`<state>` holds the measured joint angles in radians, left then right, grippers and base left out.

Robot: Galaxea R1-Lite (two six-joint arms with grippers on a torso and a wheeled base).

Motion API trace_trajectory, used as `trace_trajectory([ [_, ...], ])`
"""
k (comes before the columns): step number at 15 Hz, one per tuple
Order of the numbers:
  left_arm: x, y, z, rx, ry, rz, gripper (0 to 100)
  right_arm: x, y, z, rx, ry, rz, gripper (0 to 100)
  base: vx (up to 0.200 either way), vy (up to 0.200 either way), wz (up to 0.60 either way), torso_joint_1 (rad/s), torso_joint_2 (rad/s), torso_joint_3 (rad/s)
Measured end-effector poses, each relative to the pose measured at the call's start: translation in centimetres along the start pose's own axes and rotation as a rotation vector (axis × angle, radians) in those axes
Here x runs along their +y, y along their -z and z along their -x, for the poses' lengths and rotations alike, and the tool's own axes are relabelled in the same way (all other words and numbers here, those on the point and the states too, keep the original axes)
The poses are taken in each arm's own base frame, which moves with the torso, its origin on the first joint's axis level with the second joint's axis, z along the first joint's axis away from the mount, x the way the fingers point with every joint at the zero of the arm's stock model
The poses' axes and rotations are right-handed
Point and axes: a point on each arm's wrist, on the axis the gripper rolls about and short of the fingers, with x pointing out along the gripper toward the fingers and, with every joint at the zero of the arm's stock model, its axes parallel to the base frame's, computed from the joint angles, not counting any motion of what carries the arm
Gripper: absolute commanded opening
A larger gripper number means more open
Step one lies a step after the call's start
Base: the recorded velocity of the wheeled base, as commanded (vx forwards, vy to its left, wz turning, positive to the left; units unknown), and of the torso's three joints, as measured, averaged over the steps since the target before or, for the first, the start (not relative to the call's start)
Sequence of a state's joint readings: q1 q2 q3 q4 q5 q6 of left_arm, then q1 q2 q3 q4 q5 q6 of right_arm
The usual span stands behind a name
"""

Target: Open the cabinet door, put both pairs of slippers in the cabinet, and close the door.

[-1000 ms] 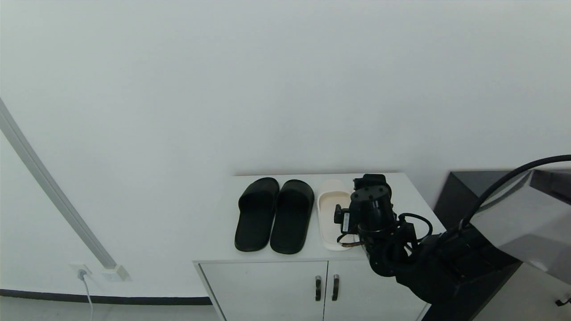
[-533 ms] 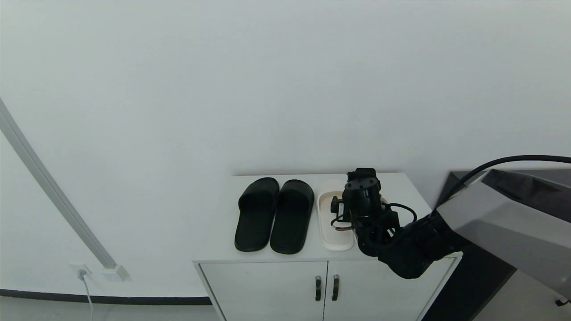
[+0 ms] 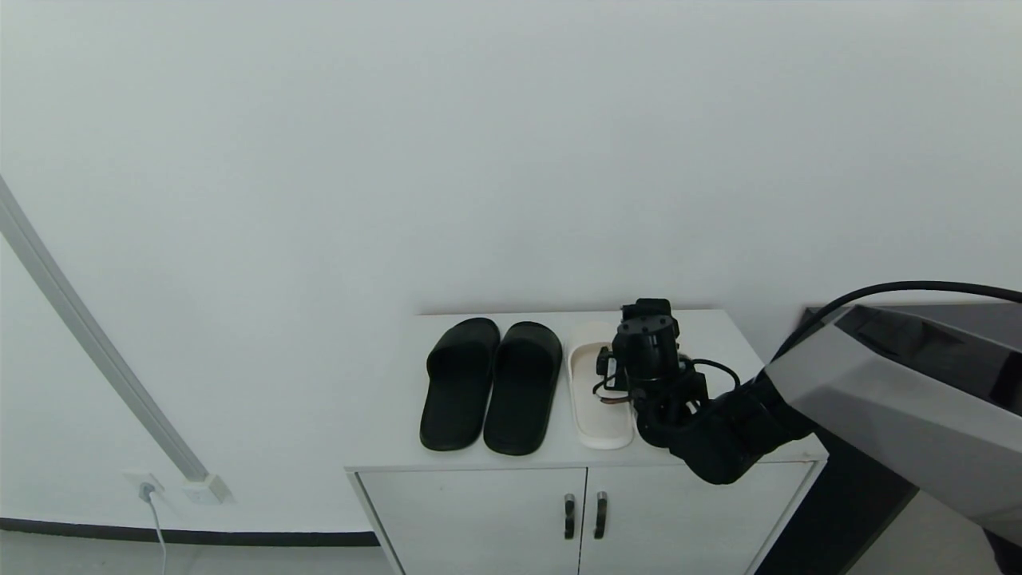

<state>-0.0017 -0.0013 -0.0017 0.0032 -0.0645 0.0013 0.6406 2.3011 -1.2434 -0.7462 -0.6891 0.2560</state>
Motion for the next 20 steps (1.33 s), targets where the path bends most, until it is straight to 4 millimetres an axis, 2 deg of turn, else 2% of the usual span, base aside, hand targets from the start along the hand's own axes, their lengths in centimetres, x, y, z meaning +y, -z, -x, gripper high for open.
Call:
trace_trajectory([
  [7, 0.0, 0.0, 0.0, 0.0, 0.0, 0.001, 0, 0.0, 0.0, -0.1, -0.005, 0.004, 0.01, 0, 0.0, 0.0, 0.0, 0.0, 0.0, 0.0],
  [11, 0.0, 0.0, 0.0, 0.0, -0.001, 0.001, 0, -0.5, -2.2, 1.4, -0.034, -0.01, 0.027, 0, 0.0, 0.0, 0.0, 0.0, 0.0, 0.0],
  [15, 0.0, 0.0, 0.0, 0.0, -0.002, 0.001, 0, -1.8, -4.8, 6.4, -0.042, -0.126, 0.078, 0, 0.0, 0.0, 0.0, 0.0, 0.0, 0.0],
  [18, 0.0, 0.0, 0.0, 0.0, -0.003, 0.0, 0, -2.6, -6.0, 10.7, -0.038, -0.276, 0.102, 0, 0.0, 0.0, 0.0, 0.0, 0.0, 0.0],
  [20, 0.0, 0.0, 0.0, 0.0, -0.002, -0.001, 0, -3.5, -6.0, 13.4, -0.018, -0.392, 0.124, 0, 0.0, 0.0, 0.0, 0.0, 0.0, 0.0],
])
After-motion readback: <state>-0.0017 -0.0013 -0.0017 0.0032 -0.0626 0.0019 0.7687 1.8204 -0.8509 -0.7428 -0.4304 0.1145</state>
